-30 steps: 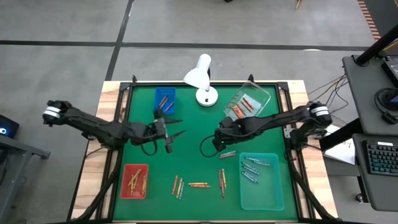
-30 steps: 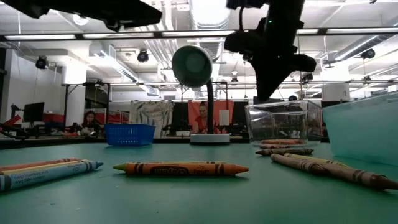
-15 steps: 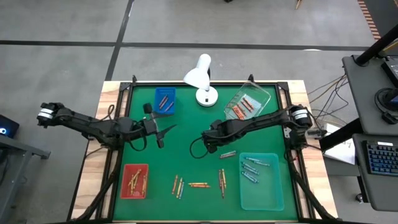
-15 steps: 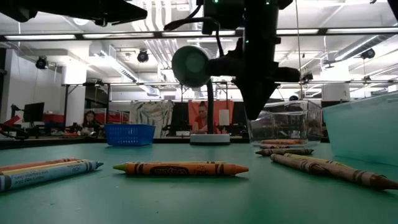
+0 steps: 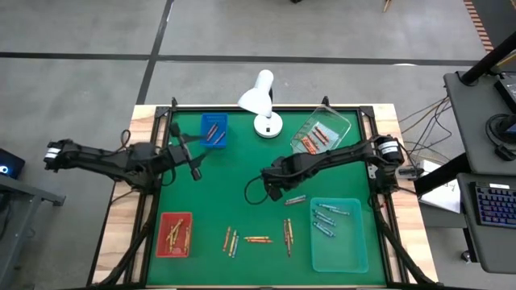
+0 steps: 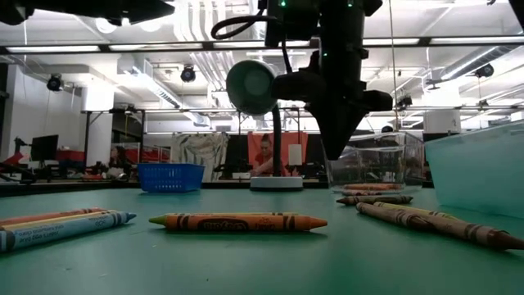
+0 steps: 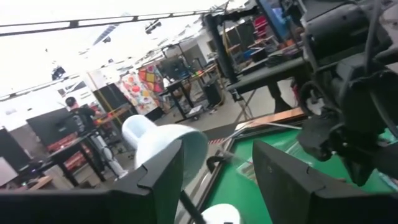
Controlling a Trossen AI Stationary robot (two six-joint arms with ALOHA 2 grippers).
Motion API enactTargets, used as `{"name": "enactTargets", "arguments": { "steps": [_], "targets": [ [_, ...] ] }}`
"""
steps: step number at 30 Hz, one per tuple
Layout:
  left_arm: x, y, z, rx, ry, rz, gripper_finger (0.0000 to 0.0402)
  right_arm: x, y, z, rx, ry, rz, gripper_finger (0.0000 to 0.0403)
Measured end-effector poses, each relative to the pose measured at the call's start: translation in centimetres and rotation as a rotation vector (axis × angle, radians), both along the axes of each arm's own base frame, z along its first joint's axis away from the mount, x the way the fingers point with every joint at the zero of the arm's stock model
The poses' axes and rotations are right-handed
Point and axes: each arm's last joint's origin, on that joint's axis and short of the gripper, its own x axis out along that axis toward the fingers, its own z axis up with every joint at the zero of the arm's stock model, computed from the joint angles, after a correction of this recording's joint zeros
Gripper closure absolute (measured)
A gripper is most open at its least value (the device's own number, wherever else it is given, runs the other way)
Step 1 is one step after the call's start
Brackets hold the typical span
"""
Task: Sort crayons
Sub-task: Put the brown crayon into the blue bin
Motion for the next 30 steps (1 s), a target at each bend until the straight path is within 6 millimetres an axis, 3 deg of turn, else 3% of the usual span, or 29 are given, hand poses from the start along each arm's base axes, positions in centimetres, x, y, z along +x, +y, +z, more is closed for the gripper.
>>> {"name": "enactTargets", "arguments": {
  "steps": [12, 18, 24, 30],
  "targets": [
    [-0.4, 1.2, -0.2, 0.034, 0.049, 0.076, 0.0232, 0.3, -2.7, 0.0, 0.051, -0.018, 0.006, 0.039],
    [-0.5, 1.8, -0.2, 0.034, 0.045, 0.121, 0.0233, 0.7, -3.0, 0.0, 0.036, -0.059, -0.02, 0.0387],
    [-0.4, 2.2, -0.3, 0.033, 0.054, 0.146, 0.0233, 0.6, -3.8, 0.0, 0.066, -0.059, -0.073, 0.036],
    [-0.3, 2.3, -0.3, 0.032, 0.058, 0.15, 0.0233, 1.0, -3.6, 0.0, 0.054, -0.093, -0.013, 0.0362]
  ]
}}
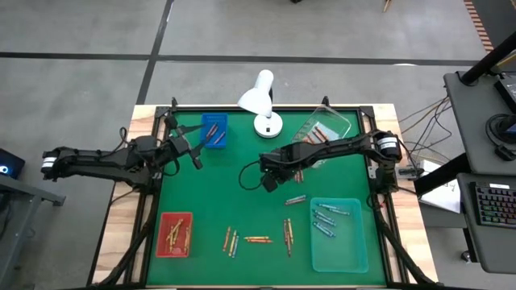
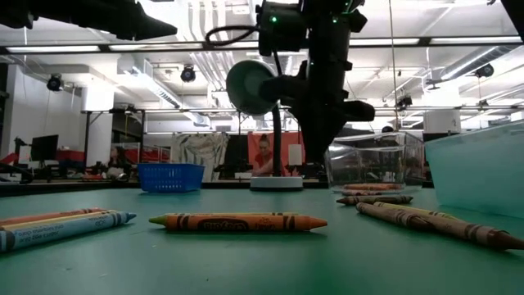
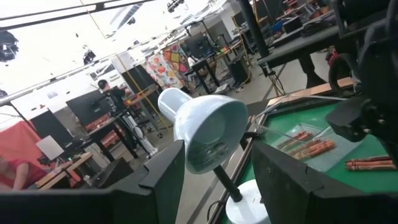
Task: Sort crayons
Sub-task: Put the brown crayon into the blue bin
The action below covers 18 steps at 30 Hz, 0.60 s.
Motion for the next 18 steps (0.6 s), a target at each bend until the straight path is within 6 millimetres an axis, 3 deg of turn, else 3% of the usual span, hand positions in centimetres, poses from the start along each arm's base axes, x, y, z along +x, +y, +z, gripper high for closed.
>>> {"name": "enactTargets", "arguments": {
  "steps": [12, 18],
  "targets": [
    [0.0, 0.0, -0.2, -0.008, 0.022, -0.001, 0.0233, -1.1, -0.3, -0.5, -0.033, 0.122, -0.093, 0.0279],
    [0.0, 0.0, -0.2, -0.012, 0.021, 0.0, 0.0233, -1.8, -0.3, -0.5, -0.062, 0.185, -0.184, 0.0262]
  ]
}}
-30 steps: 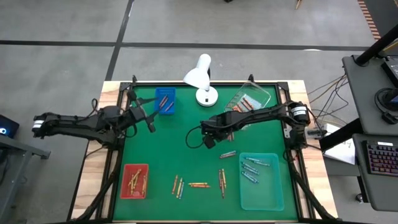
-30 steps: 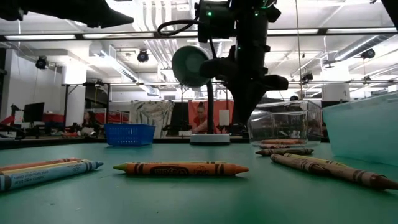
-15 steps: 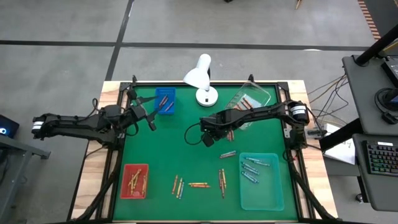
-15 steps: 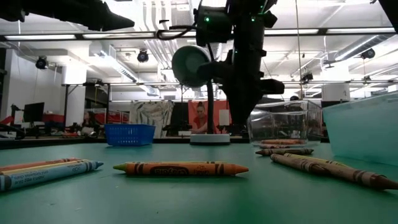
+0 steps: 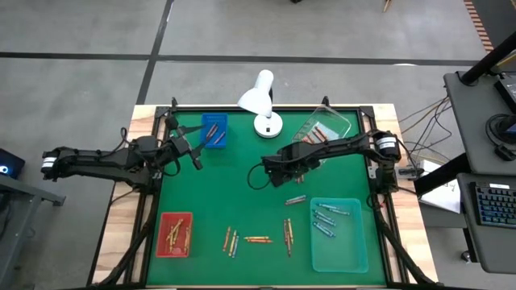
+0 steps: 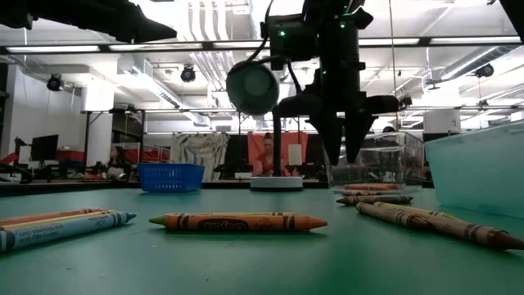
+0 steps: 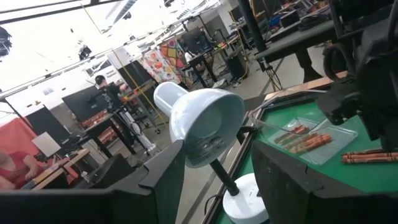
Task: Sort crayons
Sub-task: Put the brown crayon into the blue bin
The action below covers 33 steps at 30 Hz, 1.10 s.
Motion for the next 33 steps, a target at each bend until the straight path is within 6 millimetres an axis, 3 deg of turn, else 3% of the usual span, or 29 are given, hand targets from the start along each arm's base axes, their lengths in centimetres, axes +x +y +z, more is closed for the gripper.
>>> {"name": "enactTargets", "arguments": {
  "steps": [10, 26, 33],
  "targets": [
    [0.0, 0.0, 0.0, -0.003, -0.001, 0.0, 0.0232, 0.0, -0.2, -0.3, -0.067, -0.014, -0.057, 0.0277],
    [0.2, 0.1, -0.2, -0.001, 0.01, 0.006, 0.0232, 0.9, 0.1, -3.6, -0.058, 0.044, -0.059, 0.028],
    [0.2, 0.1, -0.2, 0.0, 0.011, 0.007, 0.0232, 1.0, 0.1, -4.1, -0.065, 0.062, -0.053, 0.028]
  ]
}}
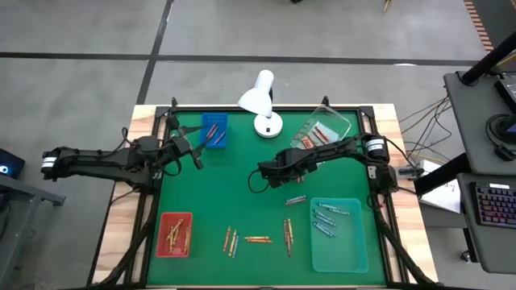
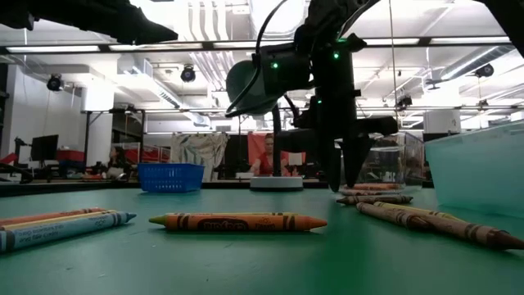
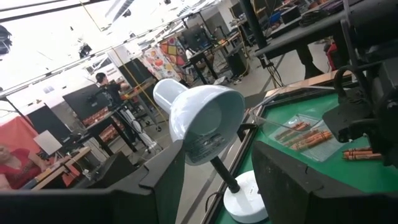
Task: Sort crayons
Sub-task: Put the brown crayon into the blue bin
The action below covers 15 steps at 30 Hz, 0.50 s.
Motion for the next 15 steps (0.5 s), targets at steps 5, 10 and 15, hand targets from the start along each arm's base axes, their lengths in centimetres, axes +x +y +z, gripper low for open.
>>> {"name": "enactTargets", "arguments": {
  "steps": [5, 10, 15],
  "targets": [
    [-0.01, 0.02, 0.0, 0.0, 0.0, 0.001, 0.0232, 0.0, 0.0, 0.0, -0.001, 0.001, 0.006, 0.028],
    [-0.01, 0.02, 0.0, 0.0, 0.0, 0.001, 0.0232, -0.07, -0.05, -0.07, -0.017, 0.007, 0.013, 0.028],
    [-0.01, 0.02, 0.0, 0.0, 0.0, 0.001, 0.0232, -0.22, -0.07, -0.26, -0.026, 0.015, 0.015, 0.028]
  ]
}}
